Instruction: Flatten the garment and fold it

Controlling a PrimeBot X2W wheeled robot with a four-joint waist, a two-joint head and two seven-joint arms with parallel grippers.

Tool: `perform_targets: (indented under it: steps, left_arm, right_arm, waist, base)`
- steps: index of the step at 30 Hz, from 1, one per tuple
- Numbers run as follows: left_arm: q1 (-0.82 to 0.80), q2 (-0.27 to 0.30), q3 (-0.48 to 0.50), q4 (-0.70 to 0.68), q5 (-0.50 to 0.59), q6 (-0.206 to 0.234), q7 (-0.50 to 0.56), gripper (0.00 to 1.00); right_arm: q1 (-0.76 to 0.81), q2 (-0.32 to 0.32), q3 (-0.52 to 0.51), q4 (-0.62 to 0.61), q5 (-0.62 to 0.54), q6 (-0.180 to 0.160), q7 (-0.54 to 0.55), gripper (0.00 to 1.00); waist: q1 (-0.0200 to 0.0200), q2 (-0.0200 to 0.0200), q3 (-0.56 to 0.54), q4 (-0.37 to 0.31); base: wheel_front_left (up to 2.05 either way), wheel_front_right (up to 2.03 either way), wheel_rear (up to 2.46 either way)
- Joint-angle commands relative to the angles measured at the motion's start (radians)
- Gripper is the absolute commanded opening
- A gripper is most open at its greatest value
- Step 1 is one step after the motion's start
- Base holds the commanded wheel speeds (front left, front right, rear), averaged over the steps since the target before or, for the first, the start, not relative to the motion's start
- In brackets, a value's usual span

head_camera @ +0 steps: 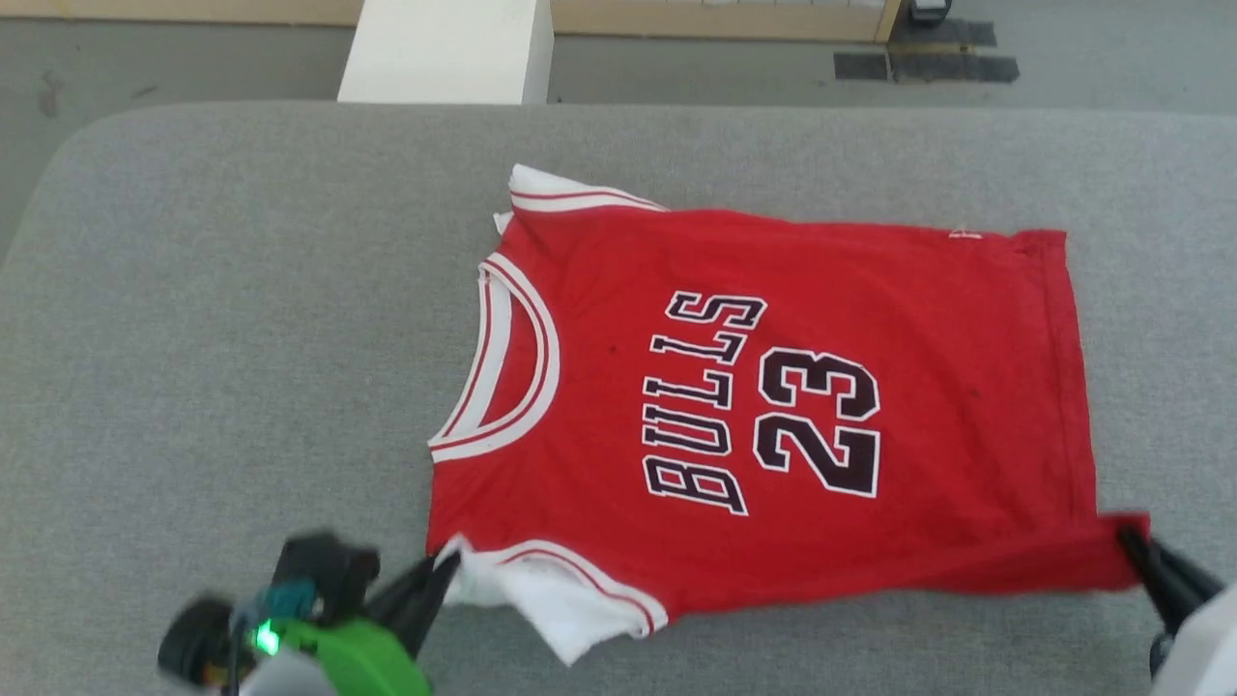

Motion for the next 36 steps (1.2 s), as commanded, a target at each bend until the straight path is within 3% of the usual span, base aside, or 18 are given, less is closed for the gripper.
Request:
perform_targets:
  steps: [1, 6, 14, 24, 30, 31, 32, 33, 34, 36]
  left_arm:
    - [-0.063, 0.000, 0.000, 0.004, 0.017, -0.023, 0.009, 0.00]
    - [-0.234, -0.029, 0.010, 0.050, 0.039, -0.084, 0.020, 0.00]
    - [-0.416, -0.079, 0.051, 0.196, 0.036, -0.138, -0.025, 0.00]
    - [-0.532, -0.195, 0.041, 0.457, 0.074, -0.167, -0.184, 0.00]
    - [-0.555, -0.248, 0.001, 0.583, 0.098, -0.176, -0.222, 0.01]
    - [-0.559, -0.256, -0.004, 0.600, 0.100, -0.177, -0.225, 0.27]
    - [-0.562, -0.262, -0.005, 0.612, 0.102, -0.175, -0.231, 0.64]
    - [-0.565, -0.272, -0.005, 0.623, 0.100, -0.172, -0.239, 0.93]
    - [-0.567, -0.278, -0.004, 0.631, 0.099, -0.171, -0.247, 1.00]
    - [-0.569, -0.284, 0.003, 0.642, 0.100, -0.165, -0.271, 1.00]
  right_arm:
    - [-0.048, -0.018, 0.010, -0.002, -0.002, -0.002, -0.004, 0.00]
    - [-0.184, -0.085, 0.035, 0.019, -0.003, -0.002, -0.007, 0.00]
    - [-0.365, -0.160, 0.086, 0.098, 0.000, -0.002, -0.007, 0.00]
    - [-0.450, -0.175, 0.170, 0.230, 0.014, -0.002, -0.022, 0.00]
    - [-0.455, -0.179, 0.177, 0.273, 0.031, -0.002, -0.035, 0.01]
    - [-0.458, -0.179, 0.176, 0.276, 0.036, -0.002, -0.040, 0.46]
    - [-0.460, -0.175, 0.172, 0.279, 0.041, -0.002, -0.045, 1.00]
    - [-0.460, -0.173, 0.168, 0.282, 0.045, -0.002, -0.048, 1.00]
    - [-0.460, -0.171, 0.166, 0.284, 0.048, -0.002, -0.051, 1.00]
    - [-0.457, -0.165, 0.157, 0.285, 0.053, -0.002, -0.061, 1.00]
  waist:
    - [0.0001, 0.0000, 0.037, -0.003]
    - [0.0001, 0.0000, 0.115, -0.008]
    - [0.0001, 0.0000, 0.218, -0.009]
    - [0.0001, 0.0000, 0.278, 0.002]
    - [0.0001, 0.0000, 0.289, 0.005]
    - [0.0001, 0.0000, 0.289, 0.005]
    - [0.0001, 0.0000, 0.287, 0.005]
    - [0.0001, 0.0000, 0.282, 0.006]
    - [0.0001, 0.0000, 0.275, 0.007]
    - [0.0001, 0.0000, 0.257, 0.007]
  base:
    - [0.00, 0.00, 0.00]
    - [0.00, 0.00, 0.00]
    - [0.00, 0.00, 0.00]
    - [0.00, 0.00, 0.00]
    - [0.00, 0.00, 0.00]
    - [0.00, 0.00, 0.00]
    - [0.00, 0.00, 0.00]
    - [0.00, 0.00, 0.00]
    - [0.00, 0.00, 0.00]
    - [0.00, 0.00, 0.00]
